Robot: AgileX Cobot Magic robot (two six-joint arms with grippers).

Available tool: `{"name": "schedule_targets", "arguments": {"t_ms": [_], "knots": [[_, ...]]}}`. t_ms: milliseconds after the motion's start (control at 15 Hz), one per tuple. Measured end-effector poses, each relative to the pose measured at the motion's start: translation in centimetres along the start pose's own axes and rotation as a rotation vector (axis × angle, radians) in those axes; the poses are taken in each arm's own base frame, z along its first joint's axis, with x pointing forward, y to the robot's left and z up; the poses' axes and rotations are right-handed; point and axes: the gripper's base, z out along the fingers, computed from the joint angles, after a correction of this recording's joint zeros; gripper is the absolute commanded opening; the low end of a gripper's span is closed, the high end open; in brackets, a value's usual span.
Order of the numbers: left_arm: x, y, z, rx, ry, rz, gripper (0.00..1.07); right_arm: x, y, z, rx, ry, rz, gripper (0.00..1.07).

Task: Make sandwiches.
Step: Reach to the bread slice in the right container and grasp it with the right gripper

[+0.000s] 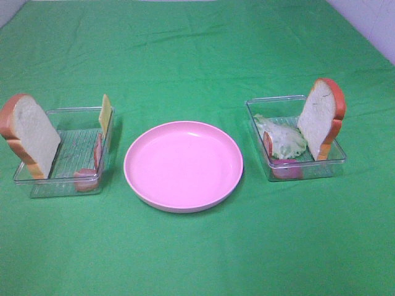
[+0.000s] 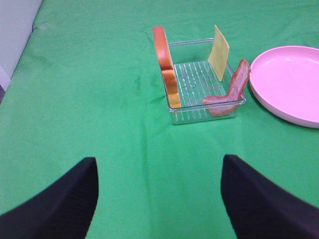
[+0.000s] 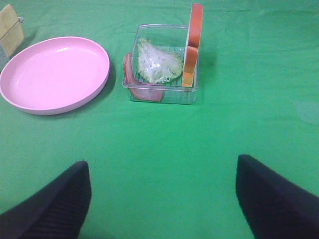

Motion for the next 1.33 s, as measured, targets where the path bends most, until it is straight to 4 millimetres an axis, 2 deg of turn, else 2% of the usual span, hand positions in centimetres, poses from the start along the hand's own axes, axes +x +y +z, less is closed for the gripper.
{"name": "schedule_targets", "arguments": {"t_ms": [1333], "knots": [[0.0, 0.0, 0.0, 0.0, 0.0, 0.0, 0.67, -0.25, -0.03, -0.1, 0.003, -0.02, 0.01, 0.74]]}}
